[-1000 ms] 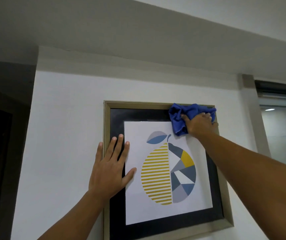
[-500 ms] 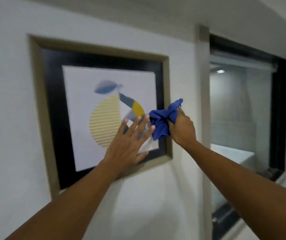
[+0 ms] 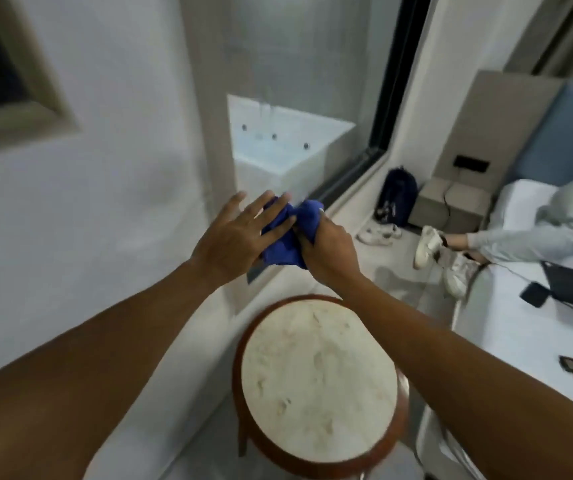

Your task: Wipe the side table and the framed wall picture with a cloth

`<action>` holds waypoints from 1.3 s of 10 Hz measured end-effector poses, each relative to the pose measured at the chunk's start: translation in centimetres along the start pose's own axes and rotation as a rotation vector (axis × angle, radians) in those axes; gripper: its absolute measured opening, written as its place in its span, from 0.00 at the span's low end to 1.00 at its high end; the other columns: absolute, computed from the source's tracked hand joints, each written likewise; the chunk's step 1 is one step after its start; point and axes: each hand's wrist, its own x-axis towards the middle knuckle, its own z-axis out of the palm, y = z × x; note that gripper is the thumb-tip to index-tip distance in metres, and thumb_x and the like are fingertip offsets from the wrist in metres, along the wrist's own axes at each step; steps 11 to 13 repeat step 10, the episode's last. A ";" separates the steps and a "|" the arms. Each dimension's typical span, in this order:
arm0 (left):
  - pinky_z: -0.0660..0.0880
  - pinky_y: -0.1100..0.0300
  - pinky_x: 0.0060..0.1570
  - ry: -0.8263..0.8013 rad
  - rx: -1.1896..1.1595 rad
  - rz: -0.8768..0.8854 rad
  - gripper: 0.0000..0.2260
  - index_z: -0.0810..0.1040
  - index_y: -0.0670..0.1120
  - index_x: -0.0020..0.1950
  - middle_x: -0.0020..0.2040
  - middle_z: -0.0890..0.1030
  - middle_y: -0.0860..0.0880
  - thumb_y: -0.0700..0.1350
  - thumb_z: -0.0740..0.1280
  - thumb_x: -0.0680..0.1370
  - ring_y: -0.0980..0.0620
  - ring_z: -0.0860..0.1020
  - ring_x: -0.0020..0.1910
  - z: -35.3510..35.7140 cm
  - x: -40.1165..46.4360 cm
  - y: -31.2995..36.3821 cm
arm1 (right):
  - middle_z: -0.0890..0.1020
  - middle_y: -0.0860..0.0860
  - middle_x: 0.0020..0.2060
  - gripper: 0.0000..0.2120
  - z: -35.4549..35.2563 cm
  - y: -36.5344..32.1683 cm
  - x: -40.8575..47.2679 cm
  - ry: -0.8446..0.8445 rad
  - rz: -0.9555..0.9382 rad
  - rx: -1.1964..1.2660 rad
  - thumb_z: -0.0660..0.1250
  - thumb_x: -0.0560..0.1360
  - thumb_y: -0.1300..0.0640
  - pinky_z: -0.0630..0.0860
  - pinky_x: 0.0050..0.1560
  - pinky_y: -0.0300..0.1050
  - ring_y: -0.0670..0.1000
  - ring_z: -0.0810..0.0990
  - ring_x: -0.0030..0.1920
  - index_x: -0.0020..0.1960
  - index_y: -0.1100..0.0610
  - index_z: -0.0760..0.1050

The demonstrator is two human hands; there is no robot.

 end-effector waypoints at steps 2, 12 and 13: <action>0.67 0.38 0.68 -0.228 -0.299 -0.058 0.24 0.67 0.49 0.76 0.77 0.67 0.43 0.45 0.63 0.79 0.39 0.69 0.73 13.0 -2.7 14.7 | 0.80 0.59 0.57 0.16 8.6 15.8 -2.4 -0.234 0.202 -0.065 0.60 0.78 0.57 0.77 0.53 0.57 0.59 0.80 0.49 0.64 0.60 0.69; 0.41 0.40 0.76 -1.061 -0.663 0.012 0.36 0.45 0.44 0.81 0.82 0.48 0.43 0.62 0.52 0.80 0.42 0.44 0.80 34.9 -19.7 40.4 | 0.45 0.56 0.80 0.45 35.4 43.1 -14.3 -0.806 0.219 -0.453 0.45 0.76 0.29 0.53 0.77 0.52 0.55 0.46 0.80 0.80 0.59 0.43; 0.41 0.40 0.76 -1.061 -0.663 0.012 0.36 0.45 0.44 0.81 0.82 0.48 0.43 0.62 0.52 0.80 0.42 0.44 0.80 34.9 -19.7 40.4 | 0.45 0.56 0.80 0.45 35.4 43.1 -14.3 -0.806 0.219 -0.453 0.45 0.76 0.29 0.53 0.77 0.52 0.55 0.46 0.80 0.80 0.59 0.43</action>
